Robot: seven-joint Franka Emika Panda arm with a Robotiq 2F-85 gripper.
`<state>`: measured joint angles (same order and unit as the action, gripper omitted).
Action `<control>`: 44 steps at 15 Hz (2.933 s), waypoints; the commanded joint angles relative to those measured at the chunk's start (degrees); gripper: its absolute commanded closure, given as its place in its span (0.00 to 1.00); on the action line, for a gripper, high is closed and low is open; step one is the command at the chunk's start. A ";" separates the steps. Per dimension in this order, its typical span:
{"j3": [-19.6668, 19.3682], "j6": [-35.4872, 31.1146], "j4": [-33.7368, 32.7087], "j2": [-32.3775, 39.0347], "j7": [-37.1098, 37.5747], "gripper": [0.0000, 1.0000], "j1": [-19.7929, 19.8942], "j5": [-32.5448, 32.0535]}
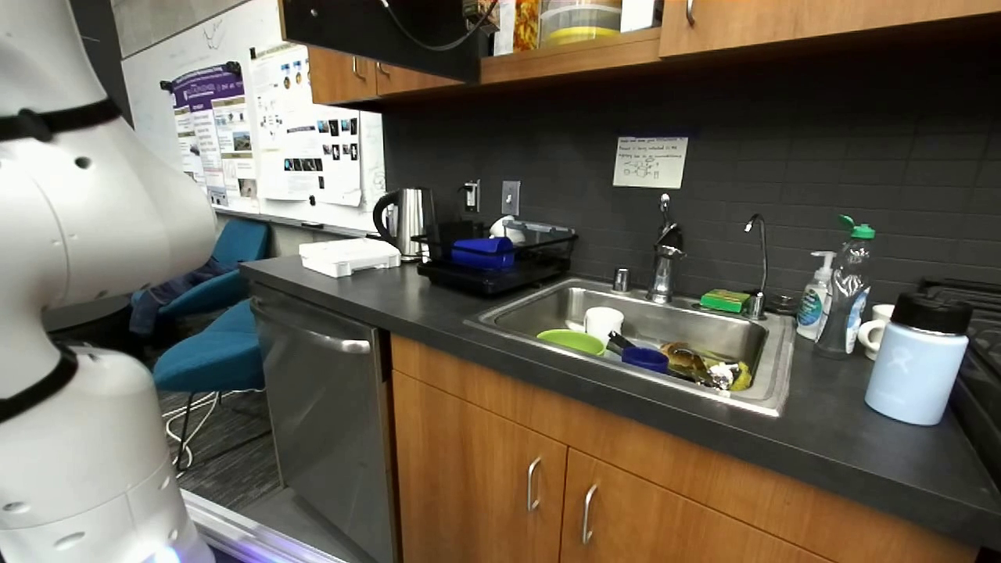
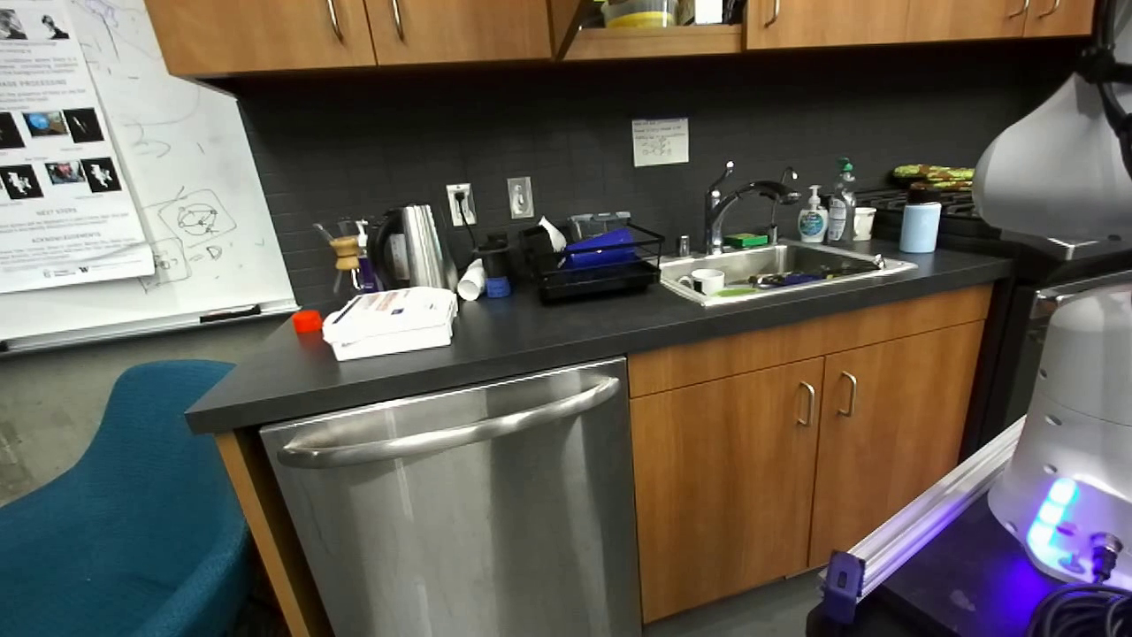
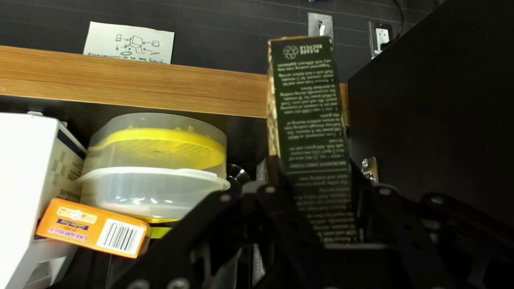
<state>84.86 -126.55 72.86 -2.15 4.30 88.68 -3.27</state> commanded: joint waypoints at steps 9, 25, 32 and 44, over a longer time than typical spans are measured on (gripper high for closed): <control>-0.05 -0.97 1.85 4.06 2.28 0.87 -2.19 -3.27; -20.66 5.76 -18.85 25.44 14.38 0.87 -45.04 -36.90; -43.43 8.61 -36.79 29.88 11.17 0.87 -68.92 -32.50; -82.30 15.30 -53.42 36.15 4.96 0.87 -85.11 -5.06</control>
<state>6.28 -113.57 25.07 30.95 10.58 4.97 -11.40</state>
